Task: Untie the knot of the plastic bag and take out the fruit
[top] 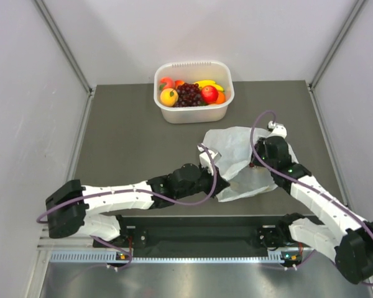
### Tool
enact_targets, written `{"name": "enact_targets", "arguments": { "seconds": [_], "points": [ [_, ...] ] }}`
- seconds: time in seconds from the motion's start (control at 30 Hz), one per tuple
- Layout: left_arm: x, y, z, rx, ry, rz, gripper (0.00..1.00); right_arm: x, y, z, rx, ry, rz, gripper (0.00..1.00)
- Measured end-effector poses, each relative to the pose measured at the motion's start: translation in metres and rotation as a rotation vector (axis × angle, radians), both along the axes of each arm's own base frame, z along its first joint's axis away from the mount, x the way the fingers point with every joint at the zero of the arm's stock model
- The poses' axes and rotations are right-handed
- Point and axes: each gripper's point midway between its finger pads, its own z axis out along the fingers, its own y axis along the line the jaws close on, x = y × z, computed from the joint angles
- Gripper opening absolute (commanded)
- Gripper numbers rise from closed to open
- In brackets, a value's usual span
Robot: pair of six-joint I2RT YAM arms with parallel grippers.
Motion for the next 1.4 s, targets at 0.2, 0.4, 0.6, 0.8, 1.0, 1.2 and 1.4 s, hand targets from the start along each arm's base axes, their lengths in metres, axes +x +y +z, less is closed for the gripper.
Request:
{"name": "enact_targets", "arguments": {
  "seconds": [0.2,0.4,0.6,0.8,1.0,1.2,1.4],
  "points": [
    [0.033,0.022,0.036,0.002,-0.108,0.181,0.00,-0.038,0.033,0.021,0.053,0.110,0.270,0.00],
    [0.064,0.055,0.079,-0.033,-0.209,0.346,0.00,-0.077,0.058,0.039,0.122,0.197,0.503,0.00],
    [0.075,0.067,0.075,-0.007,-0.212,0.397,0.00,-0.108,0.080,0.072,0.226,0.169,0.698,0.00],
    [0.071,0.069,0.041,0.041,-0.167,0.392,0.00,-0.118,0.098,0.141,0.282,0.006,0.861,0.00],
    [0.068,0.075,0.005,0.102,-0.123,0.396,0.00,-0.137,0.109,0.219,0.312,-0.190,1.028,0.00],
    [0.068,0.074,0.007,0.084,-0.111,0.399,0.00,-0.143,0.112,0.284,0.310,-0.382,1.091,0.00],
    [0.063,0.069,0.007,0.069,-0.097,0.365,0.00,-0.082,0.121,0.313,0.288,-0.455,0.952,0.00]
  ]
}}
